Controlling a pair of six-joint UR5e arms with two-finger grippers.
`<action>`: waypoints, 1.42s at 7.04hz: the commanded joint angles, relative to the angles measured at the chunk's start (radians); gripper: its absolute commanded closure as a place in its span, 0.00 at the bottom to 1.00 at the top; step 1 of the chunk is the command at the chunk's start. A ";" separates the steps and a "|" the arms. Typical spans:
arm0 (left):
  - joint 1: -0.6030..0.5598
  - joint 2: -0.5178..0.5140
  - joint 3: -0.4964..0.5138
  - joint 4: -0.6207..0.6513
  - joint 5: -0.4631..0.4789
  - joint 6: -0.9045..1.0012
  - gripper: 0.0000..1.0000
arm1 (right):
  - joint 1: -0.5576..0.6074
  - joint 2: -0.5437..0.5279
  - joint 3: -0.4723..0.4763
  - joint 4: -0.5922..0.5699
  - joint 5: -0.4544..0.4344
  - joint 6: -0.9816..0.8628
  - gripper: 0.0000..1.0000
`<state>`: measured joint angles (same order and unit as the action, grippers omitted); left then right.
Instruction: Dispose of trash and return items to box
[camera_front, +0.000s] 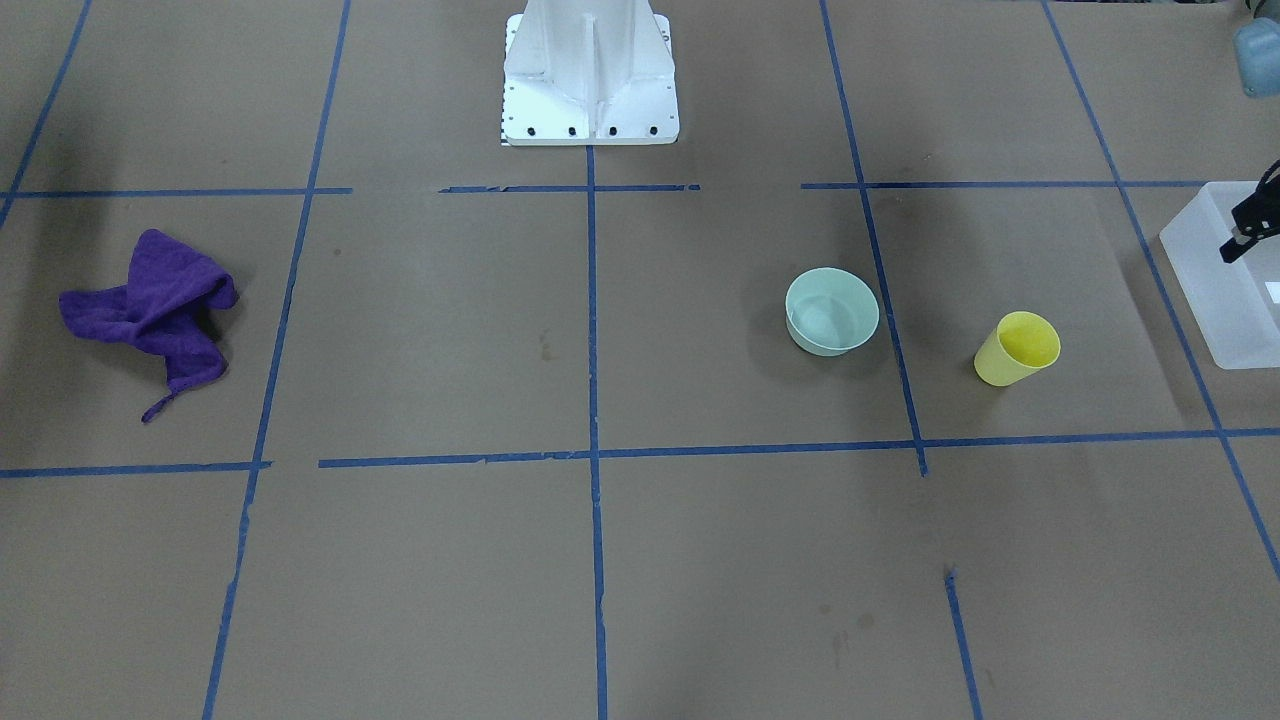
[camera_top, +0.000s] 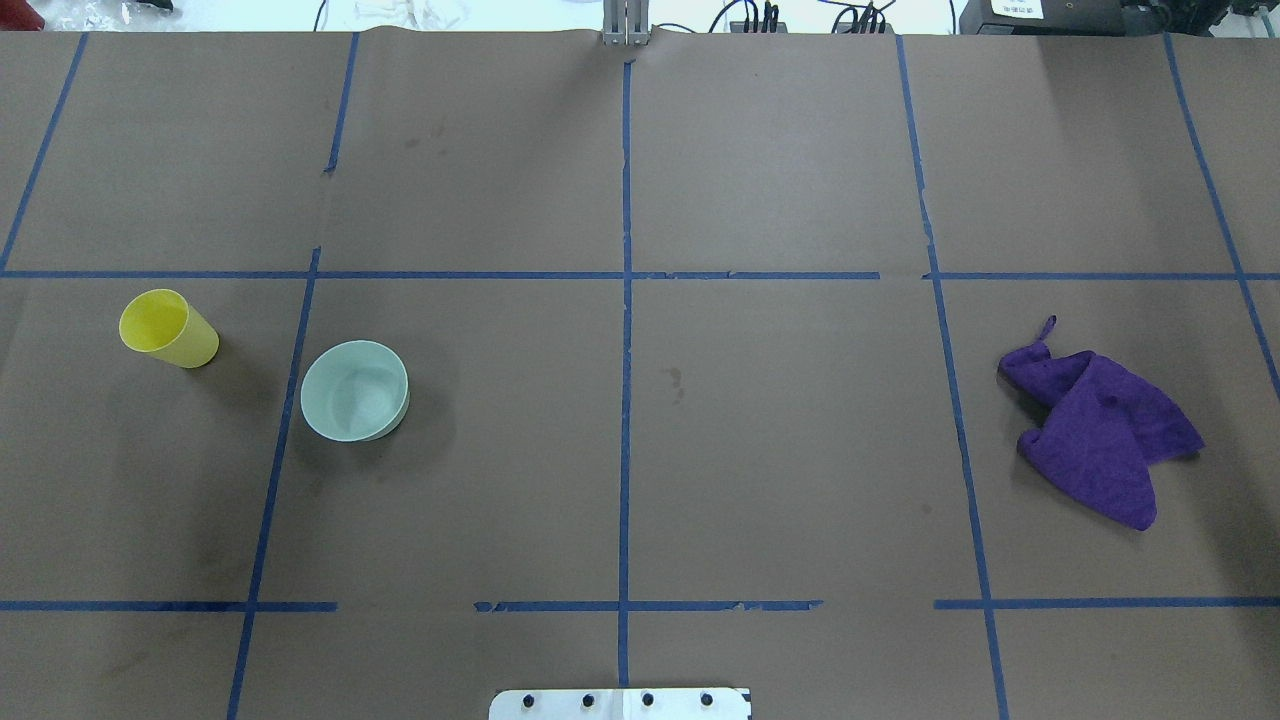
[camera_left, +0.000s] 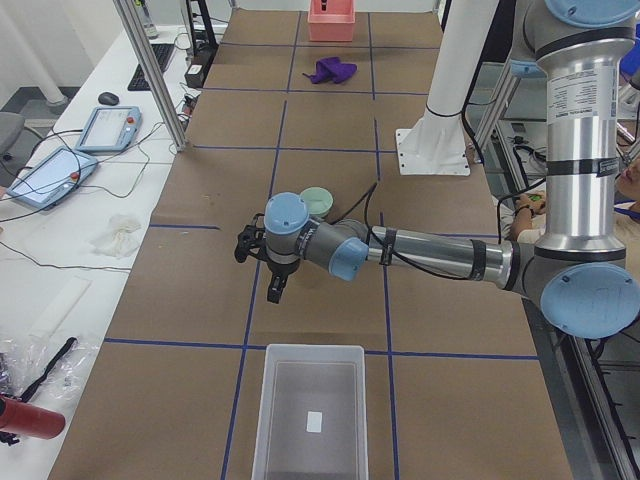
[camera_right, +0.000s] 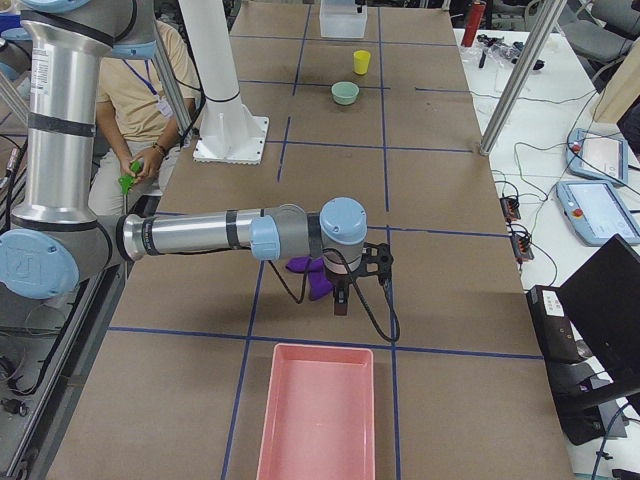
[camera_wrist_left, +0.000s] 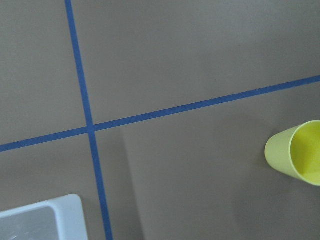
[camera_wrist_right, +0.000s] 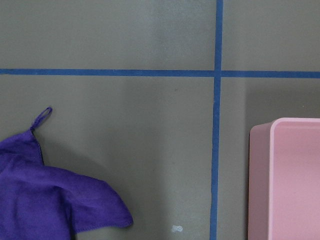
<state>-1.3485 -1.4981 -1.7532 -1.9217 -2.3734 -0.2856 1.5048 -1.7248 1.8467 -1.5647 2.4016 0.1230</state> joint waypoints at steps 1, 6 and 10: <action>0.066 -0.060 0.047 -0.017 0.003 -0.102 0.00 | 0.000 0.001 0.000 -0.001 -0.001 0.000 0.00; 0.143 -0.140 0.109 -0.019 0.060 -0.161 0.00 | -0.003 -0.001 0.031 -0.003 0.013 -0.003 0.00; 0.242 -0.195 0.178 -0.022 0.060 -0.227 0.00 | -0.012 -0.004 0.023 -0.004 0.074 0.001 0.00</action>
<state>-1.1279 -1.6824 -1.5900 -1.9430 -2.3133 -0.5040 1.4971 -1.7286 1.8727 -1.5679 2.4710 0.1233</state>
